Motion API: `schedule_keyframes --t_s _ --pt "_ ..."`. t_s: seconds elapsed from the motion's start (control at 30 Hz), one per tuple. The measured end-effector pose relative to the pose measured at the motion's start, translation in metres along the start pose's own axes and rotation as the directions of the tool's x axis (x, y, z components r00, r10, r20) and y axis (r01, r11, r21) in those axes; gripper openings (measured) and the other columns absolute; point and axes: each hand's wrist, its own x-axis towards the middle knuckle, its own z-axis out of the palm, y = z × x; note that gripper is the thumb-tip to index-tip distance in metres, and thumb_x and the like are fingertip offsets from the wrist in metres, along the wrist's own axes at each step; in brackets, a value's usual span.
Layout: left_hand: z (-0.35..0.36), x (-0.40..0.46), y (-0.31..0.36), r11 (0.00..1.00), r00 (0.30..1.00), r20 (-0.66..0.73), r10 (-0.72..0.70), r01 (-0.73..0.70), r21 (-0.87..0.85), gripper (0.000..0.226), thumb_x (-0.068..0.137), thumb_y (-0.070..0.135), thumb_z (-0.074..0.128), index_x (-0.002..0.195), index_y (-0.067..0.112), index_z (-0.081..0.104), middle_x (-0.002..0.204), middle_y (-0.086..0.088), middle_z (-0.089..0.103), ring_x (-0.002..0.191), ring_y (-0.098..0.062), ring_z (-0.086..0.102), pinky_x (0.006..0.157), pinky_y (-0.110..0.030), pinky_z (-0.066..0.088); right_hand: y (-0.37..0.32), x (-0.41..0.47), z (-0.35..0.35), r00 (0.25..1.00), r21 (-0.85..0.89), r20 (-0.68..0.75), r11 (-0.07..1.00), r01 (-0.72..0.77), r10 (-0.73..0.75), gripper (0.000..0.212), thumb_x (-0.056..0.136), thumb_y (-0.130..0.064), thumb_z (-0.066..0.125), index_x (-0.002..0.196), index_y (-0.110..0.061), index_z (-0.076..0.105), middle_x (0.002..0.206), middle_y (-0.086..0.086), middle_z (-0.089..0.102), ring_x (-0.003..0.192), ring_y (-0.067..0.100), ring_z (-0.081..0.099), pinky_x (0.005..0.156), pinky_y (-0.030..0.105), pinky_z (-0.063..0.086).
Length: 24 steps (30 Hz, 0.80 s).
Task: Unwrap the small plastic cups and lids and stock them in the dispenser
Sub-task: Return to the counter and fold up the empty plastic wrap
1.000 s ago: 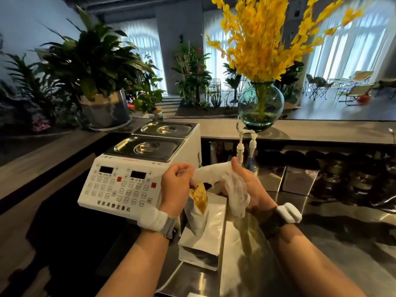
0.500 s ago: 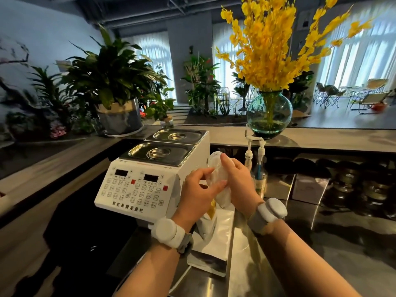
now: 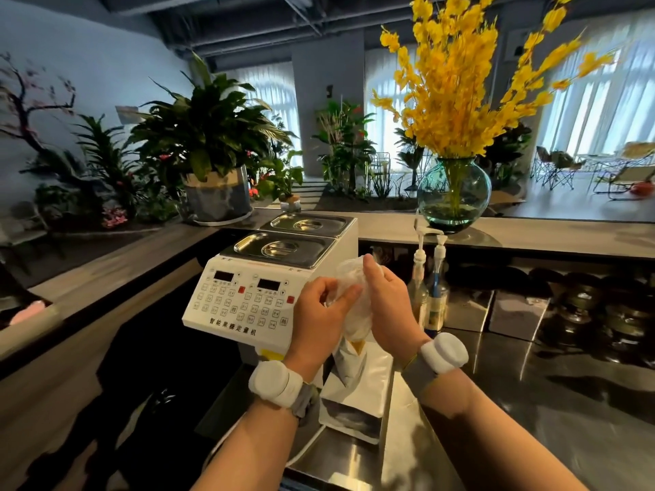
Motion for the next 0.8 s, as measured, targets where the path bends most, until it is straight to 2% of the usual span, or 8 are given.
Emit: schedule_keyframes --t_s 0.1,0.23,0.37,0.5,0.53,0.63,0.7,0.8 --pt "-0.009 -0.017 0.008 0.997 0.999 -0.048 -0.015 0.011 -0.07 0.032 0.085 0.043 0.074 0.11 0.029 0.062 0.106 0.004 0.067 0.1 -0.012 0.065 0.083 -0.027 0.058 0.005 -0.018 0.003 0.999 -0.014 0.049 1.0 0.009 -0.008 0.04 0.099 -0.041 0.055 0.108 -0.004 0.066 0.098 0.017 0.069 0.093 0.029 0.068 0.089 0.048 0.056" --pt "-0.024 -0.038 0.011 0.993 0.995 -0.088 -0.042 0.031 -0.112 0.035 0.089 0.044 0.071 0.118 0.028 0.062 0.109 0.005 0.068 0.102 -0.011 0.067 0.081 -0.025 0.059 0.011 -0.039 0.011 0.989 -0.038 0.146 0.999 0.039 -0.033 0.031 0.099 -0.038 0.056 0.101 -0.01 0.068 0.09 0.01 0.071 0.086 0.023 0.07 0.082 0.041 0.058" --pt "-0.041 -0.051 0.008 0.989 0.986 -0.132 -0.101 0.086 -0.12 0.031 0.089 0.052 0.069 0.105 0.025 0.068 0.099 -0.003 0.073 0.095 -0.023 0.071 0.084 -0.042 0.061 0.021 -0.056 0.025 0.978 -0.097 0.199 0.992 0.083 -0.062 0.027 0.099 -0.035 0.057 0.099 -0.011 0.068 0.076 -0.006 0.073 0.073 0.009 0.071 0.063 0.021 0.056" --pt "-0.064 -0.061 0.006 0.986 0.975 -0.196 -0.105 0.076 -0.149 0.025 0.093 0.041 0.066 0.094 0.017 0.068 0.093 -0.008 0.073 0.086 -0.02 0.07 0.074 -0.032 0.058 0.034 -0.066 0.05 0.975 -0.145 0.214 0.985 0.098 -0.065 0.04 0.096 -0.044 0.06 0.096 -0.005 0.068 0.086 0.018 0.07 0.077 0.022 0.066 0.072 0.037 0.056" --pt "-0.066 -0.062 0.007 0.983 0.974 -0.194 -0.113 0.081 -0.162 0.024 0.094 0.041 0.066 0.093 0.017 0.068 0.095 -0.01 0.073 0.088 -0.021 0.07 0.075 -0.032 0.059 0.035 -0.066 0.052 0.975 -0.148 0.206 0.983 0.109 -0.077 0.043 0.096 -0.044 0.06 0.096 -0.002 0.067 0.085 0.021 0.068 0.075 0.022 0.063 0.069 0.035 0.054" --pt "-0.084 -0.063 0.002 0.976 0.966 -0.209 -0.153 0.115 -0.185 0.023 0.095 0.039 0.065 0.095 0.016 0.069 0.096 -0.009 0.075 0.091 -0.019 0.072 0.084 -0.046 0.061 0.044 -0.067 0.072 0.967 -0.154 0.248 0.983 0.101 -0.06 0.037 0.098 -0.041 0.058 0.087 -0.008 0.068 0.075 0.007 0.067 0.067 0.008 0.061 0.059 0.021 0.05" --pt "-0.1 -0.059 -0.003 0.965 0.954 -0.23 -0.194 0.143 -0.221 0.02 0.097 0.036 0.064 0.098 0.017 0.071 0.097 0.001 0.078 0.096 -0.016 0.074 0.091 -0.046 0.06 0.052 -0.064 0.087 0.958 -0.138 0.285 0.989 0.059 -0.017 0.03 0.101 -0.034 0.056 0.082 -0.013 0.066 0.065 -0.01 0.067 0.058 -0.002 0.061 0.053 0.014 0.047" --pt "-0.131 -0.047 -0.018 0.951 0.93 -0.284 -0.233 0.157 -0.266 0.016 0.098 0.031 0.064 0.098 0.018 0.073 0.1 0.001 0.078 0.102 -0.02 0.073 0.095 -0.049 0.058 0.068 -0.057 0.118 0.929 -0.123 0.368 0.992 0.016 0.031 0.026 0.102 -0.028 0.054 0.082 -0.016 0.066 0.066 -0.017 0.07 0.064 -0.005 0.066 0.057 0.013 0.05"
